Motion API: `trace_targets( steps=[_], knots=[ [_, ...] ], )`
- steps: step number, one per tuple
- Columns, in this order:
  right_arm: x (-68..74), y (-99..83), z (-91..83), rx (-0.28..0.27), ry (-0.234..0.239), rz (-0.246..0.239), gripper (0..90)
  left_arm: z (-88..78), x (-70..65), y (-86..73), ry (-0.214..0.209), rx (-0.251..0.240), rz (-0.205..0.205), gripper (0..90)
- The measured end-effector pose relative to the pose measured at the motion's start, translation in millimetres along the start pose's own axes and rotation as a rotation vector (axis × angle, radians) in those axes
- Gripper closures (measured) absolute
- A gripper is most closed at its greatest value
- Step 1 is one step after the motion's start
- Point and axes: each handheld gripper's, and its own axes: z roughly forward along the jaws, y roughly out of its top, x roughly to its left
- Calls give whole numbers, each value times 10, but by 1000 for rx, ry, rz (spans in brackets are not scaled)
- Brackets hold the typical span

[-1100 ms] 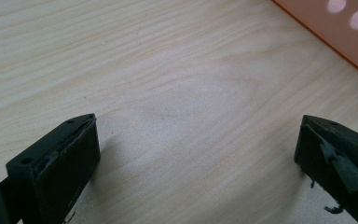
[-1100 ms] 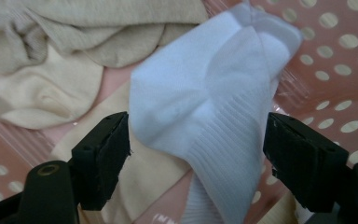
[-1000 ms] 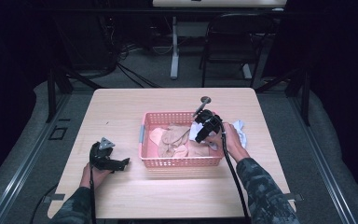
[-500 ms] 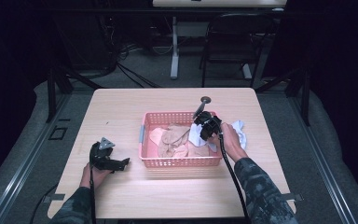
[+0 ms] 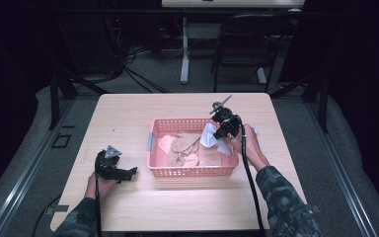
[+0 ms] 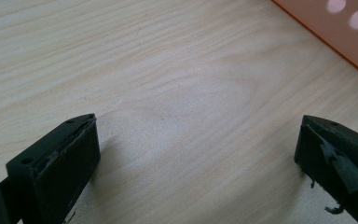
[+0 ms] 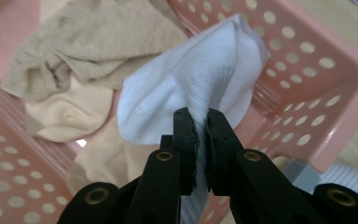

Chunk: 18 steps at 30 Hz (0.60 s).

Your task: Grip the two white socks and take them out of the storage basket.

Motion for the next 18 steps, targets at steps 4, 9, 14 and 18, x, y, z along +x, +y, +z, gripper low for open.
trace_targets(
  steps=[4,9,14,18],
  knots=[
    [20,36,-189,-43,11,-11,843,0,0,0,0,0,0,0],
    [40,44,-374,-109,24,-10,843,-1,-1,0,0,1,0,0],
    [24,20,-562,-182,63,4,844,1,-1,0,0,-1,-2,0],
    [13,-17,-695,-233,69,4,844,1,-1,0,0,-1,-2,0]
  ],
)
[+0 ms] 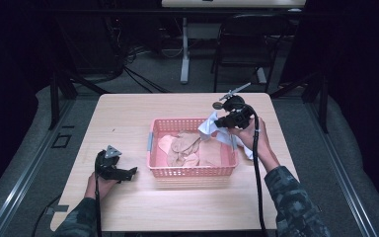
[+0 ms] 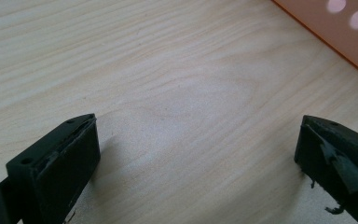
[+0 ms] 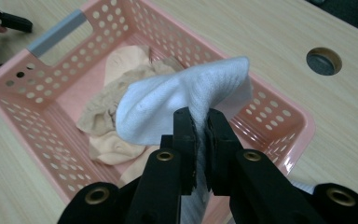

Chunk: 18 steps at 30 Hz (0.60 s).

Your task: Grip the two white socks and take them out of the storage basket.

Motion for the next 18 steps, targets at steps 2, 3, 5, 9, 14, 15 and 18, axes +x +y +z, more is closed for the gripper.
trace_targets(
  steps=[2,3,5,9,14,15,18],
  knots=[
    [-2,-1,-71,-23,2,0,844,1,1,1,0,0,1,0],
    [-6,1,-105,-32,5,-1,844,1,0,1,0,0,1,0],
    [-13,10,-176,-48,0,-2,844,0,1,1,1,1,1,0],
    [-17,38,-283,-67,0,-1,844,0,-1,1,1,1,0,0],
    [-19,107,-425,-80,-8,-6,843,-1,-2,1,1,1,-1,0],
    [-22,117,-449,-89,-12,-7,843,0,-2,1,1,1,-1,0],
    [-41,146,-530,-92,-22,-7,844,1,-2,0,1,0,-1,0]
  ],
)
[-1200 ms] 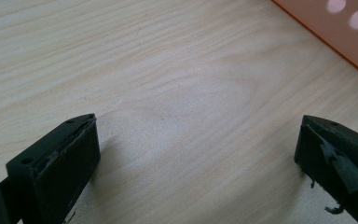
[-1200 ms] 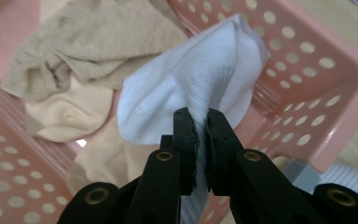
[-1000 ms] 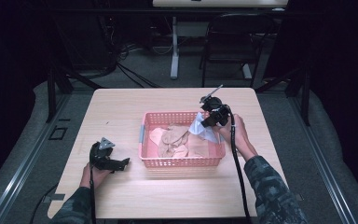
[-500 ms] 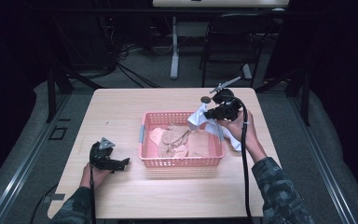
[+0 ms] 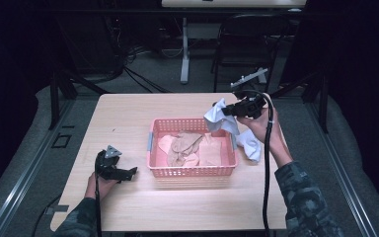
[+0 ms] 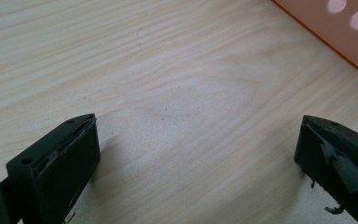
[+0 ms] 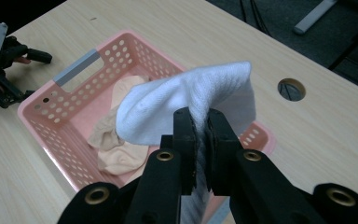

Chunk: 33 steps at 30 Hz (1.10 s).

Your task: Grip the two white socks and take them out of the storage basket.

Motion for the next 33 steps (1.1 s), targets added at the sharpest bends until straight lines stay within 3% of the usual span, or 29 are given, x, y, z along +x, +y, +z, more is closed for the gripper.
trace_targets(
  steps=[8,18,25,33],
  knots=[
    [-164,19,-274,-17,-44,20,843,0,0,0,0,0,0,0],
    [-458,-176,-548,-22,-106,76,843,-1,0,1,0,1,1,0],
    [-676,-433,-520,24,-149,125,843,-1,1,1,0,2,1,0],
    [-835,-725,-258,92,-176,164,843,-1,0,1,0,1,1,0]
  ],
)
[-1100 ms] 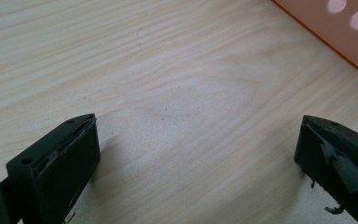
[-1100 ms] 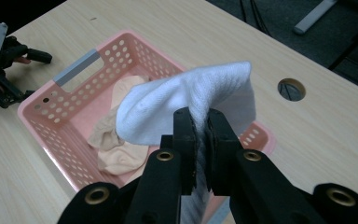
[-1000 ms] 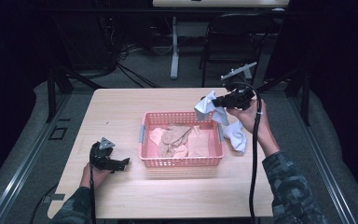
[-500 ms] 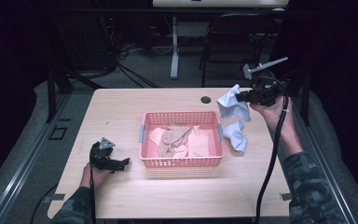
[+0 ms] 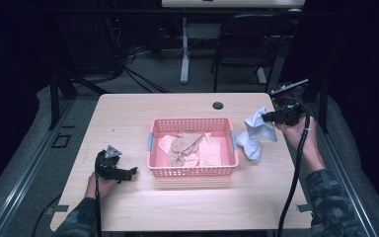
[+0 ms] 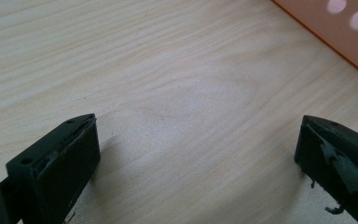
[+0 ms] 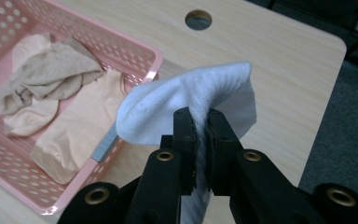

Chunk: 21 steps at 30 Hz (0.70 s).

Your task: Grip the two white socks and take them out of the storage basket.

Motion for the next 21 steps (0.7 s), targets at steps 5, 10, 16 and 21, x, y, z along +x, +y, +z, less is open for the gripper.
trace_targets(
  steps=[5,10,16,21],
  knots=[
    [-27,-130,224,51,-21,10,843,0,0,0,0,0,0,0],
    [-80,-296,478,112,-33,34,842,1,0,0,0,0,0,0],
    [-144,-455,715,183,-42,70,840,0,0,0,0,0,1,0],
    [-216,-555,859,221,-40,102,834,0,1,1,0,0,0,0]
  ],
)
